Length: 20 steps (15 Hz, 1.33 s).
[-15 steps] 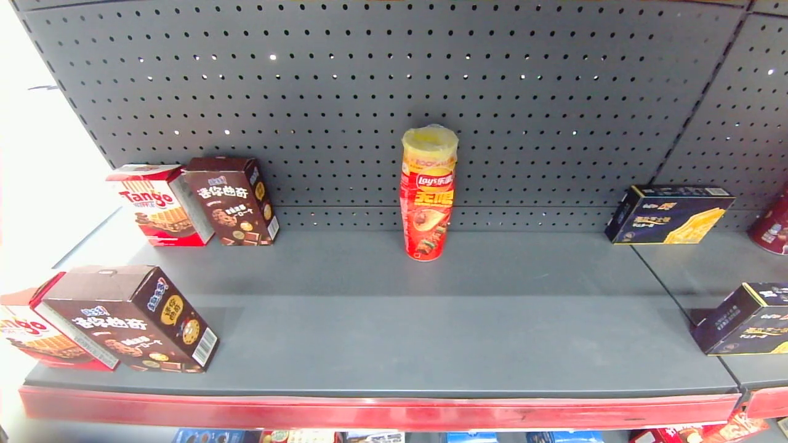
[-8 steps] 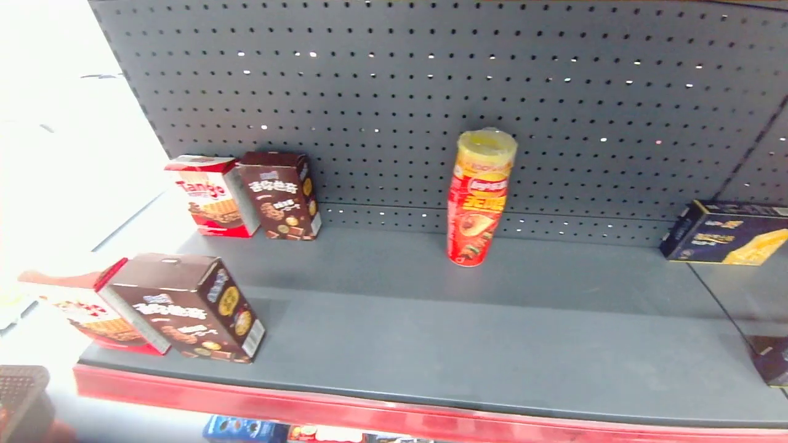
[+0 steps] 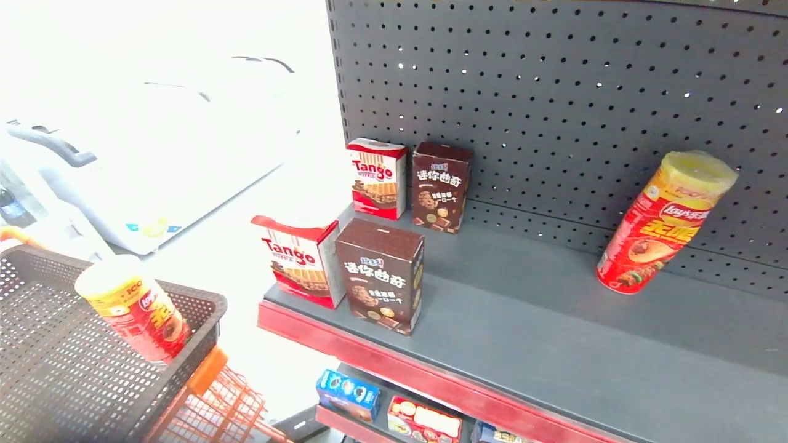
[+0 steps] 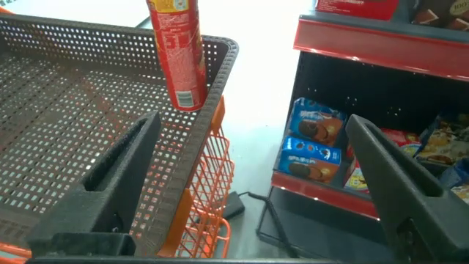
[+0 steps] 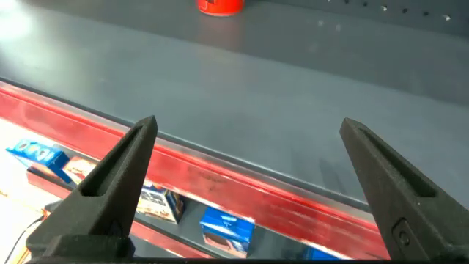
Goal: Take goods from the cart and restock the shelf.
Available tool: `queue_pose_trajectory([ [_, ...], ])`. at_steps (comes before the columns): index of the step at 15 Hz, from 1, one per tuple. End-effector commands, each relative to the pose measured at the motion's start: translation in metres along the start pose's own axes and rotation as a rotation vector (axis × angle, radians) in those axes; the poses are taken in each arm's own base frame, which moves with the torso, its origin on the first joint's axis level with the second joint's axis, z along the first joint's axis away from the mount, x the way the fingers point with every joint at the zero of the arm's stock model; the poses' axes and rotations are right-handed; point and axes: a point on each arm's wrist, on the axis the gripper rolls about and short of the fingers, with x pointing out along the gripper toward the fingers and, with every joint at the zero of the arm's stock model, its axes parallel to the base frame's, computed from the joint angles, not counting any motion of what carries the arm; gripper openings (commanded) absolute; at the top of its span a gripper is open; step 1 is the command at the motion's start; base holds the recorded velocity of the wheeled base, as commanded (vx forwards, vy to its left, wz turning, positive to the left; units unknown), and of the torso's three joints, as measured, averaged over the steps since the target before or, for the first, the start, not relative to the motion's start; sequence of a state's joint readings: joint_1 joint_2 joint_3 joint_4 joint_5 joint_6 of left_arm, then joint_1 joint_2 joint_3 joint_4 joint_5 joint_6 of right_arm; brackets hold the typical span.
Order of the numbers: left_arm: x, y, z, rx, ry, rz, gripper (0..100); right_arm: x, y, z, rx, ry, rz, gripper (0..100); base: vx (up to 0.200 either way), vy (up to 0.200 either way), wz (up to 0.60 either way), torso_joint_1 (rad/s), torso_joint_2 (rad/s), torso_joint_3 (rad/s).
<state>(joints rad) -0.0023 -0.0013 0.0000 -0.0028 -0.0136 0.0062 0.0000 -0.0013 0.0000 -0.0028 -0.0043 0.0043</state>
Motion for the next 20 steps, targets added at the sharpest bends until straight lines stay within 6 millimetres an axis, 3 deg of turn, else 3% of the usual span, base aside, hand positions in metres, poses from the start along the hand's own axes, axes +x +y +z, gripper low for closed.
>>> queue_pose_trajectory([
  [1, 0.0001, 0.0, 0.0001, 0.0, 0.001, 0.001, 100, 0.0001, 0.0, 0.0001, 0.0, 0.001, 0.001, 100, 0.0, 0.0, 0.0, 0.0, 0.0, 0.0],
  [20, 0.0001, -0.0002, 0.0001, 0.006, 0.001, -0.006, 100, 0.0001, -0.0001, 0.0001, 0.0, 0.001, -0.003, 100, 0.0, 0.0, 0.06, 0.0, 0.0, 0.0],
])
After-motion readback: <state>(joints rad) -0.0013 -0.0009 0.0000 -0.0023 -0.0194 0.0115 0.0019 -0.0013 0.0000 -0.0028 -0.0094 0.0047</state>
